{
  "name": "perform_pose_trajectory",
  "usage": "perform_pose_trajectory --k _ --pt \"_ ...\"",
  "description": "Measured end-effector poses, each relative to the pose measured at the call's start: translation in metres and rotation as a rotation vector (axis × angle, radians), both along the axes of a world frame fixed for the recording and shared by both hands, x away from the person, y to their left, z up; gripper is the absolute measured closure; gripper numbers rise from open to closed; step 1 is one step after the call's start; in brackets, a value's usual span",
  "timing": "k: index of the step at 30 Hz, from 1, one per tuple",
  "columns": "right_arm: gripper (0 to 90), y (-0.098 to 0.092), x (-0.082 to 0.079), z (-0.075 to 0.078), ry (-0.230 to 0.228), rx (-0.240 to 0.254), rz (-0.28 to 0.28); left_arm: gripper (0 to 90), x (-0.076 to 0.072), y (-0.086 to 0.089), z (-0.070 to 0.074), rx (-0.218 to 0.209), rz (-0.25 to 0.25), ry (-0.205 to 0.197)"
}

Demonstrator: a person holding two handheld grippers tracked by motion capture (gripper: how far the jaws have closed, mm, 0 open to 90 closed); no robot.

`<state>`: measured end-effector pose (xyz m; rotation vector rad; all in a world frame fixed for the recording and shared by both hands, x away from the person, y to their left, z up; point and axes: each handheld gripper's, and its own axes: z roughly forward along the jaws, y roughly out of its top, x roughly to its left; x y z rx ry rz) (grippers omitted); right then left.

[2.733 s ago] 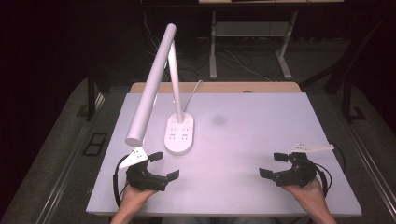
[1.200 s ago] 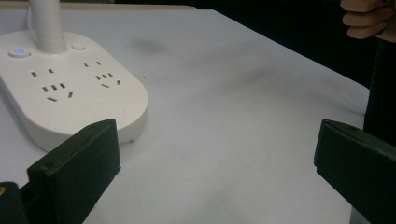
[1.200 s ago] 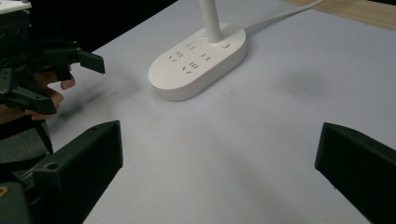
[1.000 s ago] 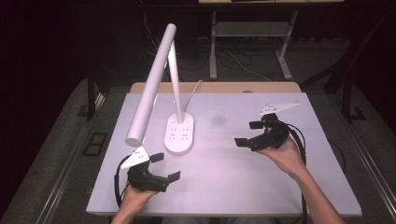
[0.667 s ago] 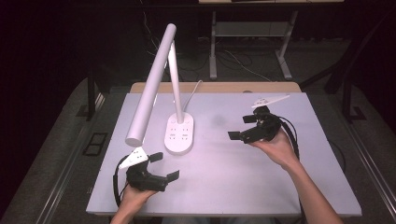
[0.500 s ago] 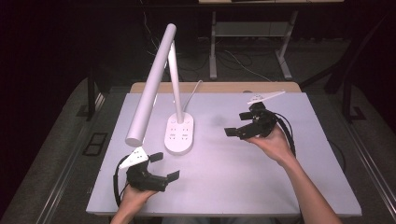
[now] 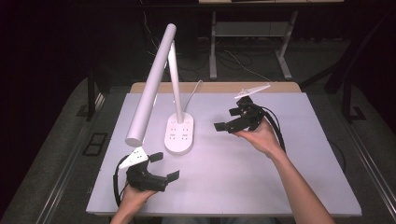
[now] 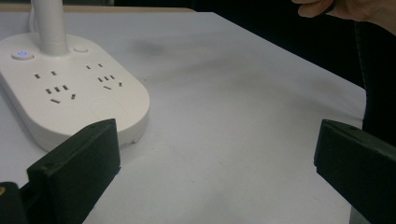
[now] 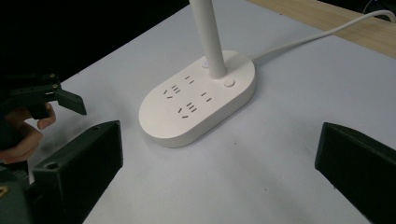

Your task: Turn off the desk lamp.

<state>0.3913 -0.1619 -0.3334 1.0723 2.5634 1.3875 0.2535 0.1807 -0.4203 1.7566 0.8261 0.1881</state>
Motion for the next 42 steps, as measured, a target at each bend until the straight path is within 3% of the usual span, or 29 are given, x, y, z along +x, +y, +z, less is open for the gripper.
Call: perform_pose_trajectory --k 9,18,24,37,41,42 --pt "0.8 0.018 0.011 0.003 -0.004 -0.023 0.006 0.0 0.000 0.001 0.000 -0.002 -0.004 0.000" --pt "0.8 0.035 0.024 0.003 0.010 -0.009 -0.007 0.0 0.000 0.001 0.000 -0.008 -0.002 0.002" --pt "0.8 0.050 0.034 0.001 0.023 -0.012 -0.010 0.0 -0.001 0.002 0.000 -0.014 0.003 0.002" --pt "0.9 0.066 0.054 -0.013 0.046 0.016 -0.031 0.0 -0.001 0.003 0.001 -0.018 0.001 -0.001" --pt "9.3 0.069 0.061 -0.020 0.049 0.036 -0.031 0.0 -0.001 0.004 0.001 -0.018 0.002 -0.002" --pt "15.2 0.070 0.065 -0.026 0.045 0.062 -0.037 0.0 -0.001 0.004 0.001 -0.016 0.002 -0.003"
